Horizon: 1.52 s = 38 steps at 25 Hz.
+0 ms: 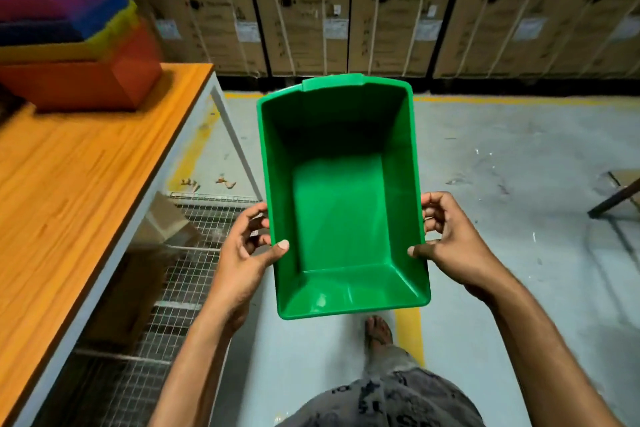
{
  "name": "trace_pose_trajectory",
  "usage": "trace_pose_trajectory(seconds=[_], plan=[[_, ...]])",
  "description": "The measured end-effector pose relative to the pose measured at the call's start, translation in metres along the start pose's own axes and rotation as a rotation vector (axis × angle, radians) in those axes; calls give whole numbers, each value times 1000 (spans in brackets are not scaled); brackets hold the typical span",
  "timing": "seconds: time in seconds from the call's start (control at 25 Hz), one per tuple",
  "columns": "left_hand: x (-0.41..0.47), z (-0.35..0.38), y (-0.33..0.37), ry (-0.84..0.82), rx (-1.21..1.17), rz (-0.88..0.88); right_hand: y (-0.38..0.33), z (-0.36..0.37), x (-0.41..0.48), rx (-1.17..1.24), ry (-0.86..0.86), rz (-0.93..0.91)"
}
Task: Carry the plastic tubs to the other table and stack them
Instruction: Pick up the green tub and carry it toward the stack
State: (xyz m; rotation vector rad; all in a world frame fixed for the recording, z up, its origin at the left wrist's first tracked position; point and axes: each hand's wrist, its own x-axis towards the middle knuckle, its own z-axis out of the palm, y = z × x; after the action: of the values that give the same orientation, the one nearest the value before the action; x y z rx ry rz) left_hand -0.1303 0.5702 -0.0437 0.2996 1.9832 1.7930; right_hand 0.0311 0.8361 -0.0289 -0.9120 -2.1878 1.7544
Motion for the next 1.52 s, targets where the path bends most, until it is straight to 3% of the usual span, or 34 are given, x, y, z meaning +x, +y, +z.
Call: trace_pose_trajectory(seconds=[0.2,0.4,0.64,0.84,1.08,1.2,1.52], plan=[[106,53,52,113,28,76,-50,-46,154,-85,-74,-66],[182,71,96,291,53,113,-106,-44,278,-142,-161,-175],[295,43,139,437,75,176,-169,-4,414,-39,-287,-181],[371,3,211,561,-18,255,-271,27,500,97,-387,-192],[408,-47,284,738,-84,227,-387,83,582,222,-763,-132],[418,-59,315,893,-85,261,-437,121,619,317,-951,-127],[453,-93,371,1386,-167,341,-540,240,673,278,-1467,-166]])
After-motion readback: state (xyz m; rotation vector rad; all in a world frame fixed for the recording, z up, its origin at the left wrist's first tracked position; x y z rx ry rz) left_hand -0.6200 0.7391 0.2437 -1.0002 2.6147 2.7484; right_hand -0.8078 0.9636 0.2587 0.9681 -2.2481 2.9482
